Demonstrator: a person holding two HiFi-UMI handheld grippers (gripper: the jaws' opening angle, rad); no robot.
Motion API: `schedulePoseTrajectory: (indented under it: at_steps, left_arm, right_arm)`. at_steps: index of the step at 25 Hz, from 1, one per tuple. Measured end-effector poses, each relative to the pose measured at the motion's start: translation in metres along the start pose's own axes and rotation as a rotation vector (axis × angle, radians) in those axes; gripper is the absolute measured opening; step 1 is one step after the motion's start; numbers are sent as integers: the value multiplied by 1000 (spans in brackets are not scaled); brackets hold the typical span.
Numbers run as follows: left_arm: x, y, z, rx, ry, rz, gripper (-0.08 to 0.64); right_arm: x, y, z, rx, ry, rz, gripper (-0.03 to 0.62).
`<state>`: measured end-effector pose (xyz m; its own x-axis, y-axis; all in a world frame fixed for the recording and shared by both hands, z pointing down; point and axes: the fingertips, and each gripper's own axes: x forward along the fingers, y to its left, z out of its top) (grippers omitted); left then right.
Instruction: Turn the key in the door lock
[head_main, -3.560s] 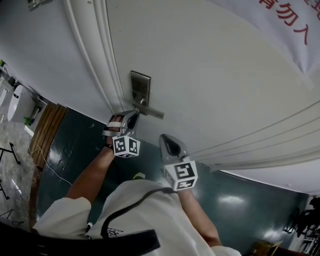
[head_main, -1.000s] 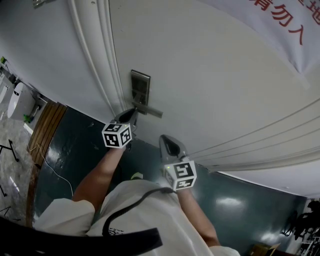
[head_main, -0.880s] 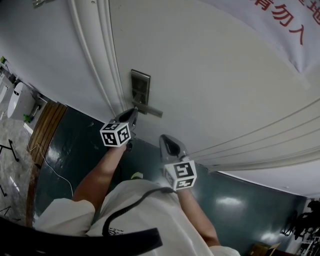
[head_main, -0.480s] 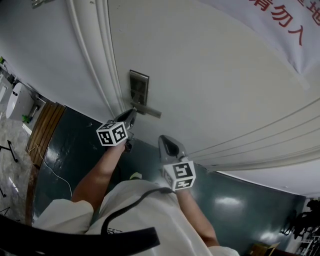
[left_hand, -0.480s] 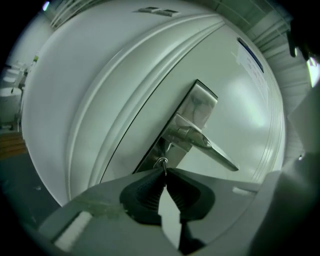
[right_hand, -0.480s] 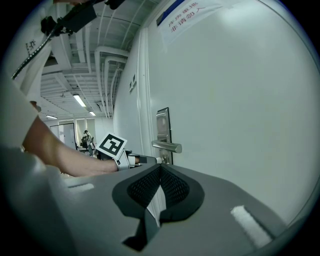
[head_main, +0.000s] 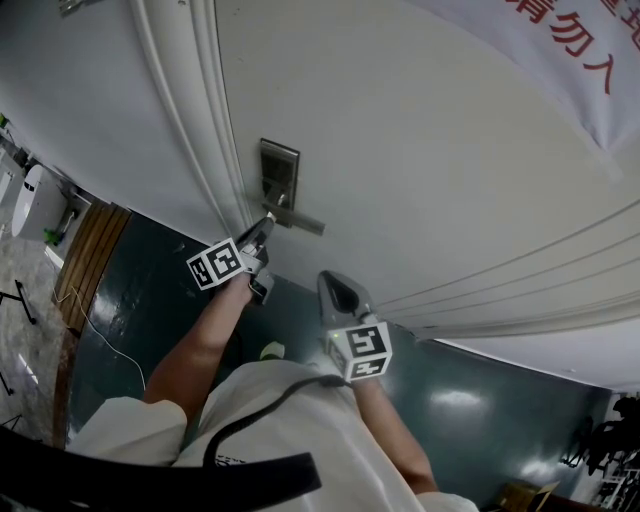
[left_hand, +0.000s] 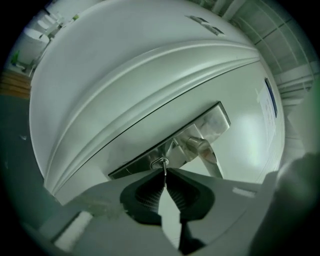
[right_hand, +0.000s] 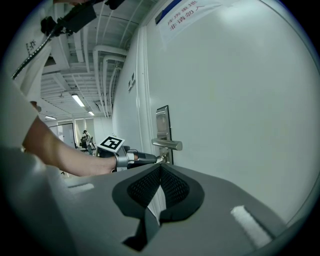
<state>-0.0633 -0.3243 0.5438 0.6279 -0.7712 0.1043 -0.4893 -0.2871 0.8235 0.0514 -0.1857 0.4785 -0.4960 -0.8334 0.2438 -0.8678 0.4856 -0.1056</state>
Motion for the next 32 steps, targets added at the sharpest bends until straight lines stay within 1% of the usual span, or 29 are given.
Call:
schedulePoseTrajectory:
  at_steps: [3,8,12,15,19,21,22,24,26,27,28,30,32]
  left_arm:
    - [1,1,0,-85,-12,-35,25]
    - [1,2,-1,-262,-44,-117,25]
    - [1,2,-1,-372,-56,-163,26]
    - [1,-2,0,-442,-56,-215,31]
    - [1,-1,0,-500,-71,-240,35]
    - [1,-1,0,-512,-75,-251,38]
    - [1,-1,0,-506,-74,-253,39]
    - [1,-2,1,-469,-70,-244,40]
    - [1,0,-1,-428,-60,-216,49]
    - [2,-1,-1,-407,-53,-208,114]
    - [2,-3,0,-379,-48,-209,156]
    - [1,-5,3,-339,-48,-204,163]
    - [-3,1,3,-327,-53,-161,175]
  right_arm:
    - [1,-1,-1,-2,-4,-3,8]
    - [1,1,3,-6,-7,-4,8]
    - [-1,3,3,-2,-6,-4,8]
    - [-1,4,2,0,-5,-5,8]
    - [-1,7,2,-6,-6,-3,8]
    - [-1,7,1,-5,-4,-3,8]
    - [-2,7,0,-4,-3,-4,8]
    - [-3,5,-2,-2,-2,-5,8]
    - [-4,4,-3,1,-1,-6,8]
    - [-5,3,-3,5,0,-6,8]
    - [-5,3,-3,9,0,-5,8]
    - [-6,3,-2,11,-2,-2,8]
    - [-7,3,-2,13,-5,4,8]
